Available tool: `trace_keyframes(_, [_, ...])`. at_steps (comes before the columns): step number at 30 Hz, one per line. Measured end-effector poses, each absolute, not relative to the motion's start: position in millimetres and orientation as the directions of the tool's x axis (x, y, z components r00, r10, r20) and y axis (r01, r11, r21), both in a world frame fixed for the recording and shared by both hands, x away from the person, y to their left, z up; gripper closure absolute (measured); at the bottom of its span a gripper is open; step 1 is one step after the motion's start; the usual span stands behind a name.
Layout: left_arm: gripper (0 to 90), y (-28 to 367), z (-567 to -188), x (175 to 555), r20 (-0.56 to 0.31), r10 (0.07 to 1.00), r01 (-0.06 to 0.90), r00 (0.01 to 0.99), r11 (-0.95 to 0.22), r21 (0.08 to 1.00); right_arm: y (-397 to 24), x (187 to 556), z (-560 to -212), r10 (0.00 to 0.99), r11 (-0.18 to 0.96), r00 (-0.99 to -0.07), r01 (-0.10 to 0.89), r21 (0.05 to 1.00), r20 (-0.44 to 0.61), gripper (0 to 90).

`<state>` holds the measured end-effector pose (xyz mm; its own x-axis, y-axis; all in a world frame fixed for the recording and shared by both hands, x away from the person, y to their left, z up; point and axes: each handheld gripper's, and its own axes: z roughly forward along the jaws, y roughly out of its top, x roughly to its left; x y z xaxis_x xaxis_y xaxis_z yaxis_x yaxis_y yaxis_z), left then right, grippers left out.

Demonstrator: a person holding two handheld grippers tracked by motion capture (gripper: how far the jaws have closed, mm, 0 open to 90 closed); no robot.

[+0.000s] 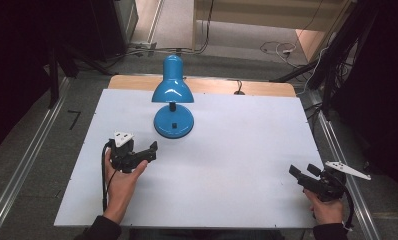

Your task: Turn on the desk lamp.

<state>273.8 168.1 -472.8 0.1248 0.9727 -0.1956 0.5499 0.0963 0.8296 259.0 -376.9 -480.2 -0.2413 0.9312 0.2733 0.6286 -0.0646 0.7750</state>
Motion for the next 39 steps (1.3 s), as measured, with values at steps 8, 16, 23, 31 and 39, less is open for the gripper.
trace_keyframes(8, [13.9,164,-472,279,-0.195,0.972,0.549,0.135,0.090,0.831,-377,259,-480,0.931,-0.065,-0.241,0.628,0.775,0.274,16.6])
trace_keyframes(16, [13.9,160,-472,284,-0.201,0.969,0.549,0.141,0.092,0.830,-377,259,-480,0.931,-0.064,-0.241,0.630,0.774,0.273,16.6])
trace_keyframes(23, [14.2,159,-471,289,-0.203,0.969,0.551,0.140,0.095,0.829,-377,259,-481,0.932,-0.062,-0.241,0.631,0.773,0.272,16.6])
trace_keyframes(31, [14.9,157,-470,294,-0.215,0.966,0.548,0.142,0.104,0.830,-377,260,-481,0.931,-0.058,-0.245,0.630,0.775,0.269,16.6])
trace_keyframes(39, [15.7,153,-469,299,-0.210,0.967,0.548,0.146,0.098,0.830,-377,260,-481,0.931,-0.061,-0.244,0.630,0.774,0.272,16.6])
